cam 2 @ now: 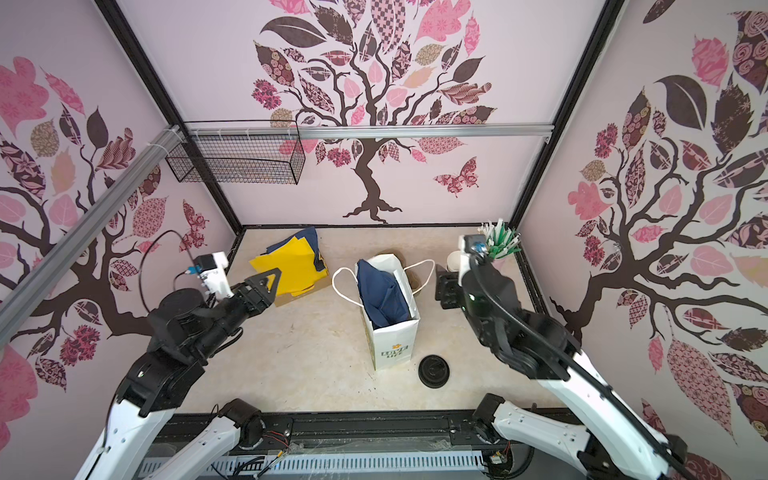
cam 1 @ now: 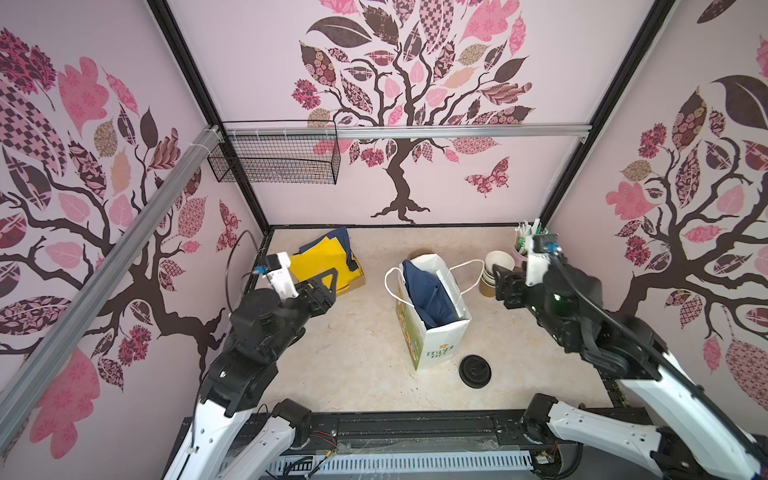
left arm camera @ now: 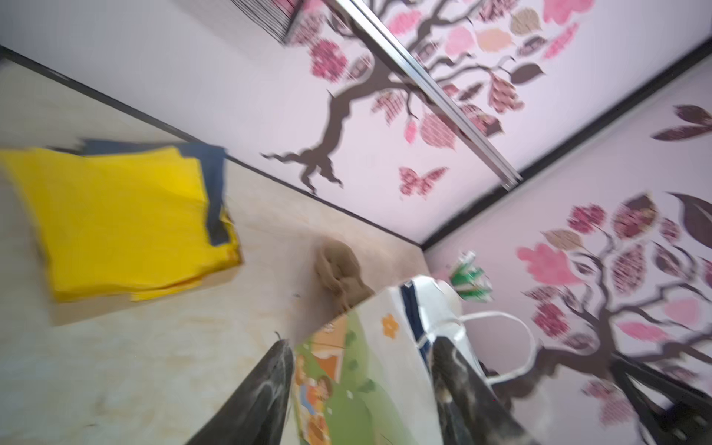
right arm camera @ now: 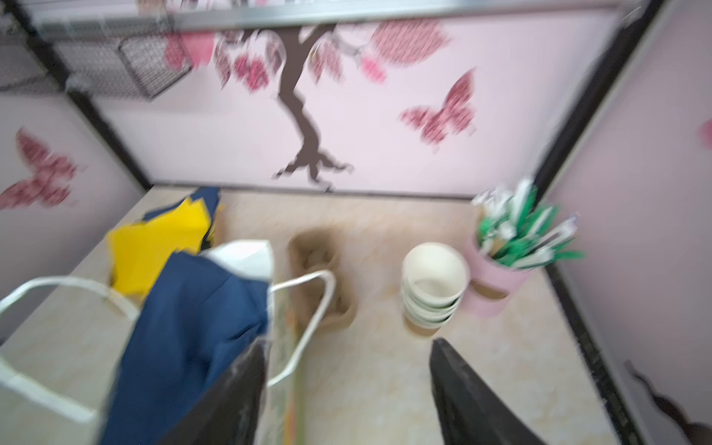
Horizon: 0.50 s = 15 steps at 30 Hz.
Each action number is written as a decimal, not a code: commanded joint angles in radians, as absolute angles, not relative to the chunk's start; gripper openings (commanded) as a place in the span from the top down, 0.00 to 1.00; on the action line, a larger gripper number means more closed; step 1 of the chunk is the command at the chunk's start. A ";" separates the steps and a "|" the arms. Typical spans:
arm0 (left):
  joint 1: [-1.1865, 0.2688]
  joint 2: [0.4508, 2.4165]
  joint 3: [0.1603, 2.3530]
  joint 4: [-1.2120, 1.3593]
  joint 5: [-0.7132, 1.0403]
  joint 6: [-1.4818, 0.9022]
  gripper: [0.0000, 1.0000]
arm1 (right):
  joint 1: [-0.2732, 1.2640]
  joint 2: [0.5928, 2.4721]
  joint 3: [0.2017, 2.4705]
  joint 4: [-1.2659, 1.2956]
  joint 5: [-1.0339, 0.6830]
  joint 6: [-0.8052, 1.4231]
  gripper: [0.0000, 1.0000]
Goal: Pack the takeout coffee
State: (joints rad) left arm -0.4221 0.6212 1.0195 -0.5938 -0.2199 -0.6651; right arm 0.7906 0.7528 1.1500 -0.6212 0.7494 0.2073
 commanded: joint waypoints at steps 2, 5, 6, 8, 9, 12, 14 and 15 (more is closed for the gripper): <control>-0.387 0.553 0.835 -0.625 -0.712 -0.528 0.26 | 0.622 0.608 0.705 -0.133 0.922 0.030 0.24; -0.310 0.509 0.663 -0.450 -0.793 -0.410 0.24 | 0.322 0.625 0.520 -0.028 0.703 0.143 0.14; -0.278 0.507 0.619 -0.404 -0.788 -0.379 0.23 | 0.229 0.644 0.470 0.012 0.632 0.192 0.12; -0.217 0.514 0.533 -0.304 -0.792 -0.335 0.22 | 0.047 0.703 0.360 0.150 0.493 0.290 0.10; -0.202 0.520 0.498 -0.264 -0.794 -0.309 0.22 | 0.004 0.734 0.309 0.243 0.455 0.294 0.09; -0.187 0.545 0.379 -0.065 -0.800 -0.178 0.19 | -0.008 0.875 0.172 0.606 0.420 0.174 0.03; -0.181 0.572 0.309 0.060 -0.775 -0.113 0.16 | -0.008 1.000 0.157 0.733 0.360 0.103 0.00; -0.176 0.588 0.279 0.109 -0.759 -0.094 0.15 | -0.009 1.044 0.163 0.759 0.354 0.111 0.00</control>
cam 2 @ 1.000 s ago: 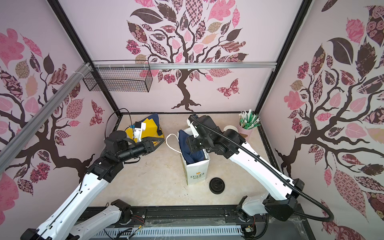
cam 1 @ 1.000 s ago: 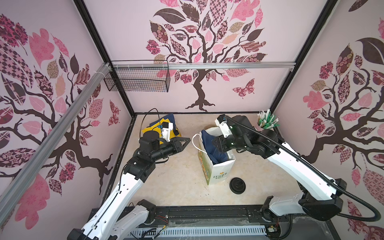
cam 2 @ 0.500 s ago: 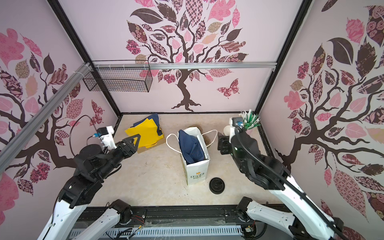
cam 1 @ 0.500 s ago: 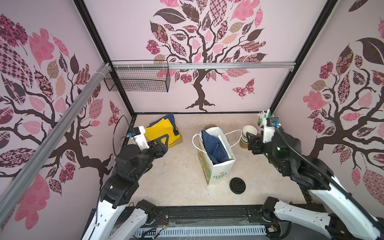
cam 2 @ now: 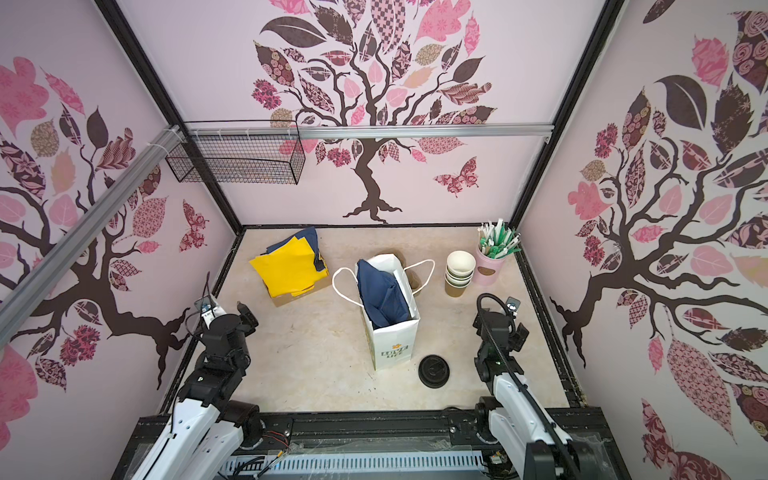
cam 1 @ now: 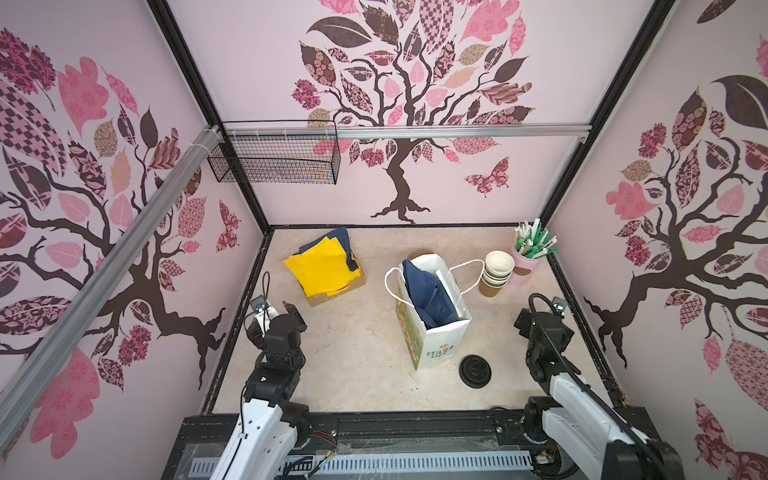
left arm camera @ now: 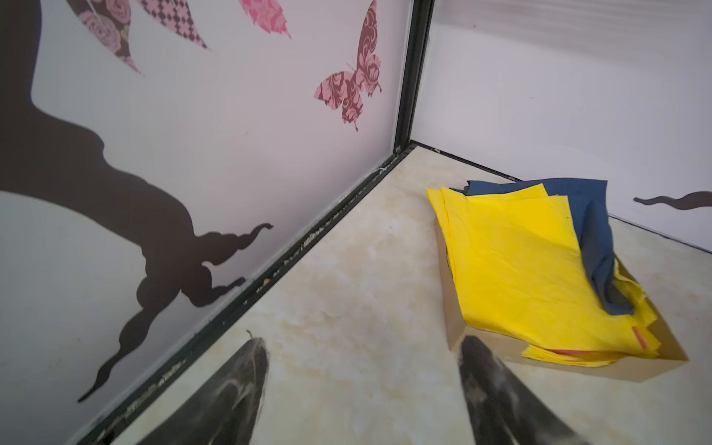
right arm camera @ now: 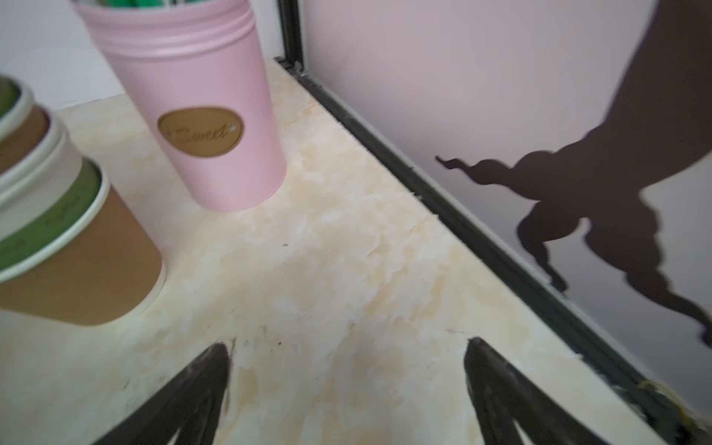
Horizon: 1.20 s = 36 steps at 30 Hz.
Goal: Pack the takeout coffee
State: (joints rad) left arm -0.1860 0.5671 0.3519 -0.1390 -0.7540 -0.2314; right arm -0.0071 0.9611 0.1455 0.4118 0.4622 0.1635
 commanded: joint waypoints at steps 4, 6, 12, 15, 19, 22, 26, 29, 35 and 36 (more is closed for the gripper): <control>-0.106 0.687 0.182 0.306 -0.703 -0.123 0.03 | -0.009 1.246 0.151 1.054 0.246 0.164 0.00; -0.047 0.739 0.171 0.383 -0.629 -0.149 0.03 | -0.007 1.365 0.159 1.194 0.175 0.139 0.00; 0.091 0.996 0.170 0.636 -0.435 -0.164 0.03 | -0.010 1.570 0.183 1.361 0.114 0.120 0.00; 0.100 1.155 0.193 0.766 -0.384 -0.155 0.03 | 0.025 1.540 0.279 1.136 0.180 0.101 0.00; 0.100 1.301 0.301 0.750 -0.287 -0.100 0.04 | 0.066 1.563 0.266 1.198 0.257 0.072 0.00; 0.100 1.307 0.311 0.737 -0.244 -0.058 0.05 | 0.066 1.557 0.272 1.174 0.257 0.074 0.00; 0.094 1.283 0.284 0.757 -0.206 -0.043 0.05 | 0.065 1.558 0.272 1.175 0.255 0.073 0.00; 0.092 1.275 0.258 0.803 -0.171 -0.116 0.04 | 0.065 1.558 0.274 1.173 0.255 0.072 0.00; 0.032 1.524 0.298 0.998 -0.185 -0.086 0.04 | 0.065 1.557 0.274 1.170 0.256 0.074 0.00; 0.018 1.565 0.300 1.049 -0.195 -0.068 0.03 | 0.066 1.557 0.274 1.169 0.255 0.073 0.00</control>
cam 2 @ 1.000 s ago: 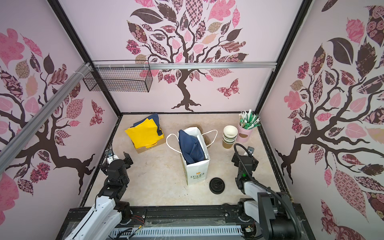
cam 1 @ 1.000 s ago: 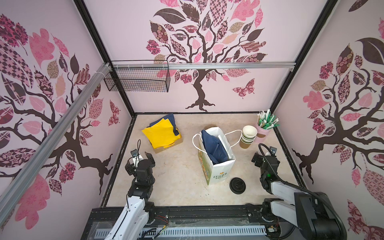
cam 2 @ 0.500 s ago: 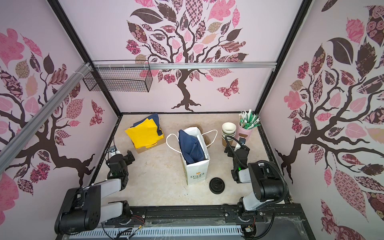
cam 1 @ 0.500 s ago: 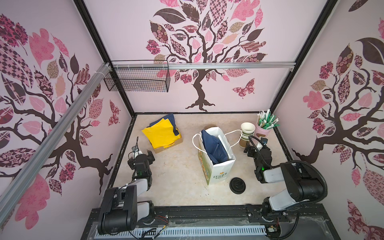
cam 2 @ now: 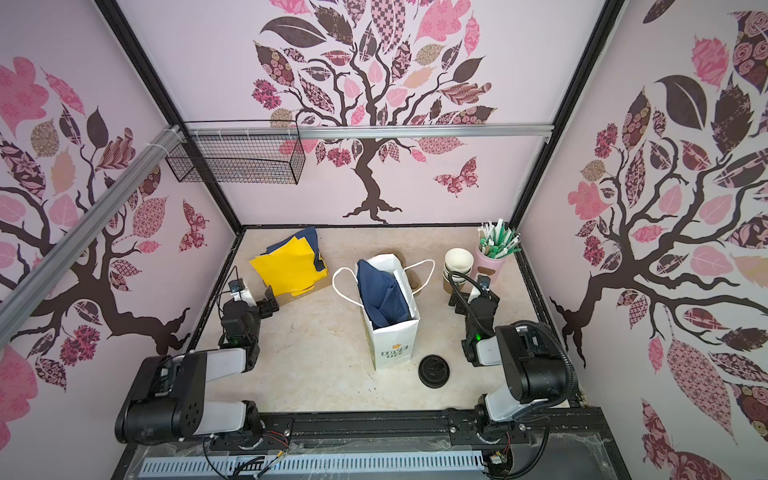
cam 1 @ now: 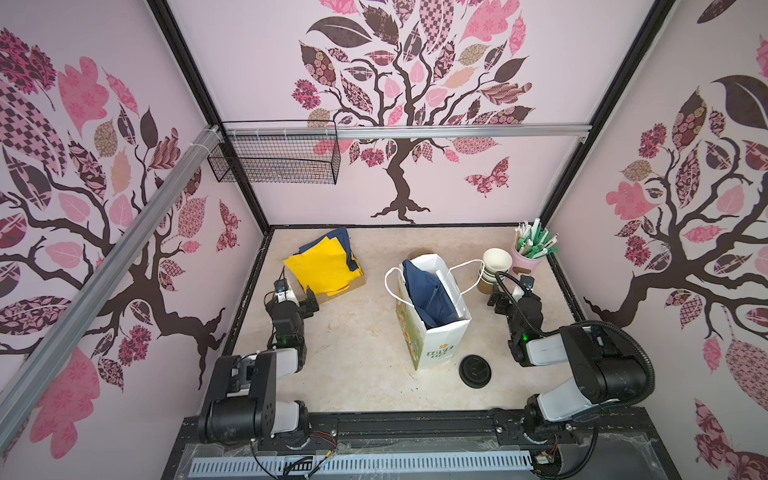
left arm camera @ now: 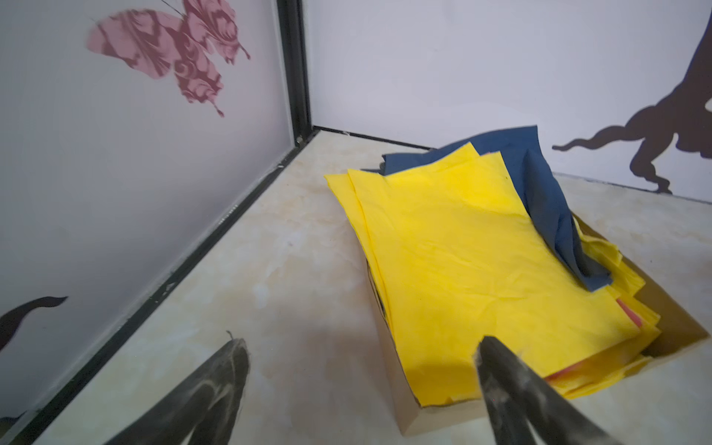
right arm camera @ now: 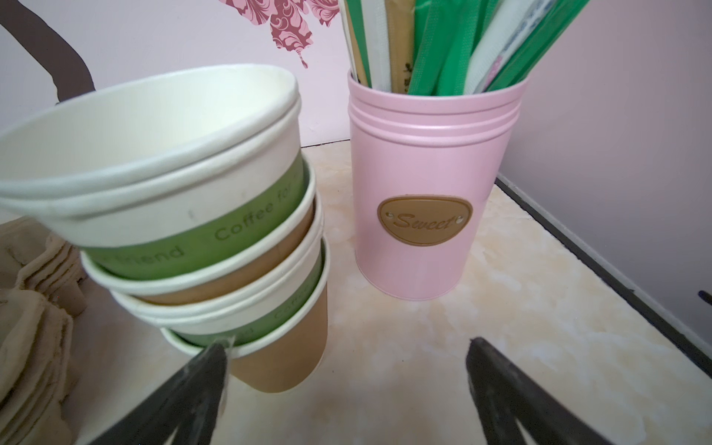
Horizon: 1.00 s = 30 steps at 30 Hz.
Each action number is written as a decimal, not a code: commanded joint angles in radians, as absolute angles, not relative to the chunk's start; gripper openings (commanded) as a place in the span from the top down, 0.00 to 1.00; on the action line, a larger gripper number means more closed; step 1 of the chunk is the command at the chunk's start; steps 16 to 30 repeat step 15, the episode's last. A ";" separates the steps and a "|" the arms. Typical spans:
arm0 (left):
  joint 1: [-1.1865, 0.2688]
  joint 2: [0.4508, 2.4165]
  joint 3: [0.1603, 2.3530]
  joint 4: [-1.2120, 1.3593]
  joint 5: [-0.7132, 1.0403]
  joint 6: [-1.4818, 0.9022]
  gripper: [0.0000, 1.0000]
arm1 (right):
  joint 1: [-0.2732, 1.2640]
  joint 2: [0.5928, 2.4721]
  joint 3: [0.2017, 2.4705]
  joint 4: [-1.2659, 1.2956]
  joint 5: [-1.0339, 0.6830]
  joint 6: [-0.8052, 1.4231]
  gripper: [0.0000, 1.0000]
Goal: Pack the takeout coffee
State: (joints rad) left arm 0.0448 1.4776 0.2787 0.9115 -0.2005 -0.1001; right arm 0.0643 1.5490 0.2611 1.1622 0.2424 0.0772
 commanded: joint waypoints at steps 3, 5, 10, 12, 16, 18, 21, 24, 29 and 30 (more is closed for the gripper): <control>-0.002 1.541 0.333 0.935 -0.206 -0.055 0.03 | 0.066 1.558 0.276 1.169 0.256 0.074 0.00; 0.002 1.575 0.330 0.999 -0.239 -0.072 0.03 | 0.066 1.562 0.280 1.161 0.256 0.074 0.00; 0.025 1.562 0.346 0.944 -0.232 -0.097 0.03 | 0.065 1.575 0.298 1.143 0.253 0.077 0.00; 0.017 1.554 0.363 0.902 -0.245 -0.091 0.03 | 0.065 1.567 0.292 1.147 0.252 0.077 0.00; -0.008 1.557 0.368 0.897 -0.298 -0.075 0.03 | 0.066 1.555 0.279 1.161 0.250 0.072 0.00; -0.008 1.557 0.368 0.897 -0.298 -0.075 0.03 | 0.066 1.555 0.279 1.161 0.250 0.072 0.00; -0.008 1.557 0.368 0.897 -0.298 -0.075 0.03 | 0.066 1.555 0.279 1.161 0.250 0.072 0.00; -0.008 1.557 0.368 0.897 -0.298 -0.075 0.03 | 0.066 1.555 0.279 1.161 0.250 0.072 0.00; -0.008 1.557 0.368 0.897 -0.298 -0.075 0.03 | 0.066 1.555 0.279 1.161 0.250 0.072 0.00; -0.008 1.557 0.368 0.897 -0.298 -0.075 0.03 | 0.066 1.555 0.279 1.161 0.250 0.072 0.00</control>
